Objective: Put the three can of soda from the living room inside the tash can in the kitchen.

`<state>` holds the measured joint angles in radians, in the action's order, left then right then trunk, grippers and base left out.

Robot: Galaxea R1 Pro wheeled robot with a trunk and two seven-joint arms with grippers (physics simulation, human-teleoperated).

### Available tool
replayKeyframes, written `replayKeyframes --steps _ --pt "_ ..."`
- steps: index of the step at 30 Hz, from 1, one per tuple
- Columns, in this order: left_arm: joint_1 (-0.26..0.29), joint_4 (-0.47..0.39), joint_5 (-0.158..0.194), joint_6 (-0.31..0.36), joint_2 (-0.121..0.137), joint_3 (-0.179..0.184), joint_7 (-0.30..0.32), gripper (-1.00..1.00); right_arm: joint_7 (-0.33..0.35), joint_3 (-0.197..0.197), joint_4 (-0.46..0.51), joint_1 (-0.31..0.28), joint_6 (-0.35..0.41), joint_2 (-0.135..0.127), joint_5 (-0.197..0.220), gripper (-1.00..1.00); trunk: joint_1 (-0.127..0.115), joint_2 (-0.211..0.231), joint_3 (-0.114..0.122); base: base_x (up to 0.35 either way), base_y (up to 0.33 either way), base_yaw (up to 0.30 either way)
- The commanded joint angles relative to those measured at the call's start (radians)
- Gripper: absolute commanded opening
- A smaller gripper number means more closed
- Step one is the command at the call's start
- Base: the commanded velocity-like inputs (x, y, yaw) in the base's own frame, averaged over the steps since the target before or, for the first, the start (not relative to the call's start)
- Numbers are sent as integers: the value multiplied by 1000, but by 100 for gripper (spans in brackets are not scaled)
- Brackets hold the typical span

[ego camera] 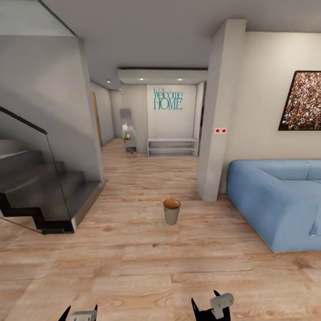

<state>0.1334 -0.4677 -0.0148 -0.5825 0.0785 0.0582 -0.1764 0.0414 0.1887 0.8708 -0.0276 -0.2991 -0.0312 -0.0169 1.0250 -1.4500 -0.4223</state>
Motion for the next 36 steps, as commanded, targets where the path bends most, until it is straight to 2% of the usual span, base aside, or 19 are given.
replayKeyframes --steps 1,36 --pt "0 0 0 0 0 0 0 100 0 0 0 0 0 0 0 100 0 0 0 324 0 0" --pt "0 0 -1 0 0 1 0 100 0 0 0 0 0 -3 0 100 0 0 0 324 0 0"
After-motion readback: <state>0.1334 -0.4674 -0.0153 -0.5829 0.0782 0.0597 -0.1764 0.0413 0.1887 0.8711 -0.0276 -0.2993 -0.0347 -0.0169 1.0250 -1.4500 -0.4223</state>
